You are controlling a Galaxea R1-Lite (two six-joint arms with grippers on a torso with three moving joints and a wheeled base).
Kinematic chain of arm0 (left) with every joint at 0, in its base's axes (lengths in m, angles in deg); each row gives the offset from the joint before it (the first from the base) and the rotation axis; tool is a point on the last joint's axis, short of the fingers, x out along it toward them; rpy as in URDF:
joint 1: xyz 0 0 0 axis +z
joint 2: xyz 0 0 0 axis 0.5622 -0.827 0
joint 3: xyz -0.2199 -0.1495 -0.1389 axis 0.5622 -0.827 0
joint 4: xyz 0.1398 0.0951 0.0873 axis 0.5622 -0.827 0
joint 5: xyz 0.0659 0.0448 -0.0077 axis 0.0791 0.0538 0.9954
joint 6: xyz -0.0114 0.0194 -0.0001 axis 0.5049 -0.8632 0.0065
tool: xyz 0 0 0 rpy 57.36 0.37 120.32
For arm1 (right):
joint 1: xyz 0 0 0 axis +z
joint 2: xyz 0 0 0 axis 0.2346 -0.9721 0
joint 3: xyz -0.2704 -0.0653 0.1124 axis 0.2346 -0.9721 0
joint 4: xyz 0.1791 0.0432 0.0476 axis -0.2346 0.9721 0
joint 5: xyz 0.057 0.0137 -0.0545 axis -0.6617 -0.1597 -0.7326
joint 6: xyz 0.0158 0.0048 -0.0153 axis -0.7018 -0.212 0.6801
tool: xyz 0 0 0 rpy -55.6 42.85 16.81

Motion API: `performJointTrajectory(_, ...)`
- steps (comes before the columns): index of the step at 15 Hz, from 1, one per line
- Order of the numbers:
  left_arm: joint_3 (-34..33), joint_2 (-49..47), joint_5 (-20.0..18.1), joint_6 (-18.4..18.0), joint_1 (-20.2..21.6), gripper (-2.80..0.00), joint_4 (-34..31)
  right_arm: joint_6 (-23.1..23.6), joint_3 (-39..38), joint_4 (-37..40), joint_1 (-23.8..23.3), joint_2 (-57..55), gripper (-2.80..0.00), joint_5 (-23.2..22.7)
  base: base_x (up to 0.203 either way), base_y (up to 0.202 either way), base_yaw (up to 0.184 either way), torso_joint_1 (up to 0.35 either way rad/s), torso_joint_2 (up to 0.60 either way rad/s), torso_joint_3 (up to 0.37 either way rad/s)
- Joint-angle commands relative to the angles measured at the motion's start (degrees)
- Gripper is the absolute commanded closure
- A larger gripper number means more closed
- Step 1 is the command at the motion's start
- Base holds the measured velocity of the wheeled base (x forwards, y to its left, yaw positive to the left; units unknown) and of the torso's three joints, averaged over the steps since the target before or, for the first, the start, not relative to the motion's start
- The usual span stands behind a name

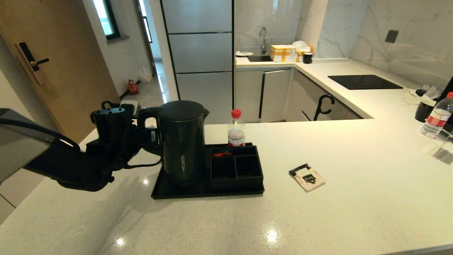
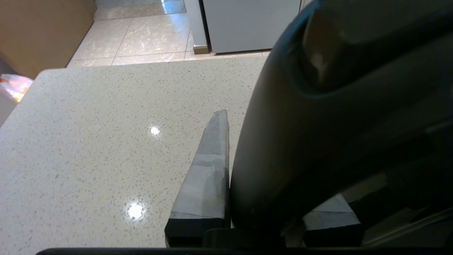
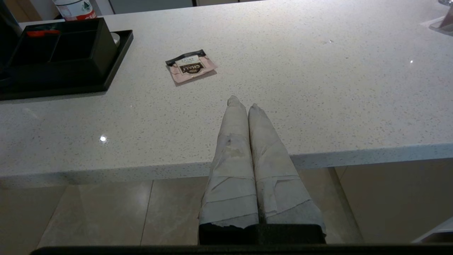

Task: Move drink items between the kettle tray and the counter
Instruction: Return the kettle to its original position

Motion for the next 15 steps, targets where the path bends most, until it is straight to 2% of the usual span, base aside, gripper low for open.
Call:
performJointTrajectory(1, 0.4, -0.89, 0.1, -0.21, 0.09, 0.0, 0.31, 0.02, 0.0, 0.02, 0.04, -0.09, 0.0, -0.01, 0.0, 0.0, 0.0, 0.0, 0.0, 0.0)
performJointTrajectory(13, -0.66, -2.56, -0.69, -1.18, 0.53, 0.0, 0.31, 0.02, 0.0, 0.02, 0.04, -0.09, 0.0, -0.01, 0.0, 0.0, 0.0, 0.0, 0.0, 0.0)
performJointTrajectory(15, -2.59, -2.47, -0.86, -3.11, 0.7, 0.0, 2.77, 0.02, 0.0, 0.02, 0.04, -0.09, 0.0, -0.01, 0.0, 0.0, 0.0, 0.0, 0.0, 0.0)
